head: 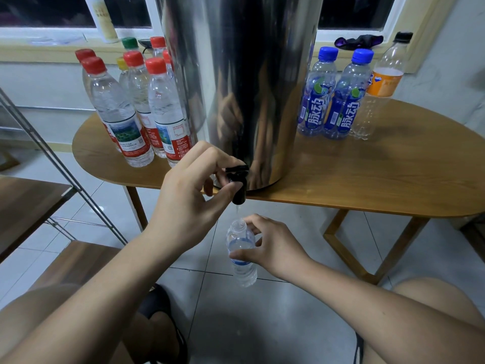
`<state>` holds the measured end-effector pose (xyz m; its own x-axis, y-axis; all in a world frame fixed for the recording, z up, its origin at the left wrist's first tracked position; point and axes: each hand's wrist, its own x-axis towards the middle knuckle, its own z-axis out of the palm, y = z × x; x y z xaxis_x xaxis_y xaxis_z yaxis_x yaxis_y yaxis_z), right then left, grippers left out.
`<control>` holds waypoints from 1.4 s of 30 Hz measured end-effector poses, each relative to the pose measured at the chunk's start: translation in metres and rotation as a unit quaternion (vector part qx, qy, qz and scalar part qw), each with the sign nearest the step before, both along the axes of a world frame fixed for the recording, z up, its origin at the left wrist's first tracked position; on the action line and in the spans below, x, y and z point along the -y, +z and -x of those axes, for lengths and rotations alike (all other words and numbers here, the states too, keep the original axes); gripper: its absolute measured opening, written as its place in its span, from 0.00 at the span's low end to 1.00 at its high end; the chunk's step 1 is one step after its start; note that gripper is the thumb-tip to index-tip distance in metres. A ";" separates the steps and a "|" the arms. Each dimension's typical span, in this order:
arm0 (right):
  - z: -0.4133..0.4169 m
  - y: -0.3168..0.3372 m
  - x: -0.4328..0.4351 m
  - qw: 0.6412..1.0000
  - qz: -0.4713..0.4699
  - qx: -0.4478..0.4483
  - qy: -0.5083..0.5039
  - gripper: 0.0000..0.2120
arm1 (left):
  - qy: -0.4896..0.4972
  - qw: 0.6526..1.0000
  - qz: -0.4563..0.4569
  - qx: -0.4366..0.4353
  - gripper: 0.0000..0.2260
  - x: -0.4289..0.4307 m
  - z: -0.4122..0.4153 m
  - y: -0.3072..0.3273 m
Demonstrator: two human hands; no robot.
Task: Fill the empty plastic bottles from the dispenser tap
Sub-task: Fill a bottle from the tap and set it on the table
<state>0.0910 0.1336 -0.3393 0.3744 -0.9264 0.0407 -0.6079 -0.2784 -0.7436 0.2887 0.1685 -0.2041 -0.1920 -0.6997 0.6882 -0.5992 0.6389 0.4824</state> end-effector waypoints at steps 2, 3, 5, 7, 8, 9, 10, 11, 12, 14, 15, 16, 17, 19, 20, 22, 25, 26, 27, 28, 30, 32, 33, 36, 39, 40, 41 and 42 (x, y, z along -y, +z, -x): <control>0.000 0.000 0.000 1.000 -0.001 0.002 0.002 0.31 | 0.000 1.000 0.000 -0.001 0.14 0.000 0.000 0.000; 0.000 0.000 0.000 1.000 -0.002 0.001 0.003 0.31 | 0.000 1.000 -0.001 -0.001 0.14 0.000 0.000 0.000; 0.000 0.000 0.000 1.000 -0.002 -0.001 0.003 0.32 | 0.001 1.000 -0.003 0.001 0.12 0.000 0.000 0.000; 0.000 0.001 0.000 1.000 -0.003 0.000 0.003 0.32 | 0.001 1.000 -0.003 0.001 0.13 0.000 0.000 0.000; 0.000 0.000 0.000 1.000 -0.003 0.001 0.002 0.32 | 0.001 1.000 -0.001 0.000 0.14 0.000 0.000 0.000; 0.000 0.000 0.000 1.000 -0.005 0.002 0.001 0.32 | 0.000 1.000 -0.001 -0.001 0.14 0.000 0.000 0.000; 0.000 0.000 0.000 1.000 -0.005 0.003 0.000 0.32 | -0.001 1.000 -0.001 -0.001 0.13 0.000 0.000 0.000; 0.000 0.000 0.000 1.000 -0.006 0.003 -0.001 0.32 | 0.000 1.000 -0.002 -0.001 0.12 0.000 0.000 0.000; 0.000 0.000 0.000 1.000 -0.006 0.002 -0.001 0.32 | 0.001 1.000 -0.003 0.000 0.11 0.000 0.000 -0.001; 0.000 0.000 0.000 1.000 -0.007 0.001 0.002 0.32 | 0.002 1.000 -0.004 0.000 0.11 0.001 0.000 -0.001; 0.000 0.000 0.000 1.000 -0.006 0.000 0.002 0.31 | 0.002 1.000 -0.004 0.000 0.11 0.001 0.000 -0.001; 0.000 0.000 0.000 1.000 -0.006 -0.001 0.002 0.32 | 0.002 1.000 -0.005 0.000 0.11 0.001 0.000 -0.001; 0.000 0.001 0.000 1.000 -0.006 -0.001 0.001 0.32 | 0.002 1.000 -0.005 -0.001 0.11 0.000 0.000 -0.001; 0.000 0.001 0.000 1.000 -0.007 0.000 0.001 0.32 | 0.002 1.000 -0.004 -0.001 0.11 0.000 0.000 -0.001; 0.000 0.001 0.000 1.000 -0.007 -0.002 0.002 0.32 | 0.002 1.000 -0.004 -0.001 0.11 0.000 0.000 -0.001; 0.000 0.000 0.000 1.000 -0.007 -0.003 0.003 0.31 | 0.002 1.000 -0.004 0.000 0.11 0.000 0.000 -0.001; 0.000 -0.001 0.000 1.000 -0.005 0.000 0.001 0.30 | 0.001 1.000 -0.004 -0.002 0.11 0.000 0.000 -0.001; 0.000 -0.001 0.000 1.000 -0.005 -0.001 0.000 0.31 | 0.001 1.000 -0.004 -0.003 0.11 0.000 0.000 -0.001; -0.001 -0.002 0.000 1.000 -0.004 -0.001 0.000 0.31 | 0.001 1.000 -0.004 -0.002 0.11 0.000 0.000 0.000; -0.001 -0.002 0.000 1.000 -0.005 -0.001 0.001 0.31 | 0.001 1.000 -0.003 -0.002 0.11 0.000 0.000 0.000; 0.000 -0.002 0.000 1.000 -0.007 -0.001 0.002 0.31 | 0.002 1.000 -0.002 -0.002 0.11 0.000 0.000 0.000; 0.000 -0.001 0.000 1.000 -0.007 -0.001 0.002 0.31 | 0.002 1.000 -0.004 -0.003 0.11 0.000 0.000 0.000; 0.000 -0.001 0.000 1.000 -0.008 -0.001 0.001 0.31 | 0.002 1.000 -0.005 -0.003 0.11 0.000 0.000 0.000; 0.000 0.000 0.000 1.000 -0.009 -0.001 0.002 0.31 | 0.003 1.000 -0.006 -0.001 0.11 0.000 0.000 0.000; 0.000 0.000 -0.001 1.000 -0.008 0.000 0.004 0.30 | 0.003 1.000 -0.005 -0.001 0.11 0.000 0.000 0.000; 0.000 0.000 -0.001 1.000 -0.007 -0.002 0.004 0.30 | 0.004 1.000 -0.004 -0.001 0.11 0.000 0.000 0.000; 0.000 0.000 -0.001 1.000 -0.007 -0.002 0.003 0.30 | 0.004 1.000 -0.004 -0.001 0.11 0.000 0.001 0.000; 0.000 0.000 -0.001 1.000 -0.007 -0.003 0.003 0.31 | 0.005 1.000 -0.004 -0.002 0.11 0.000 0.001 0.000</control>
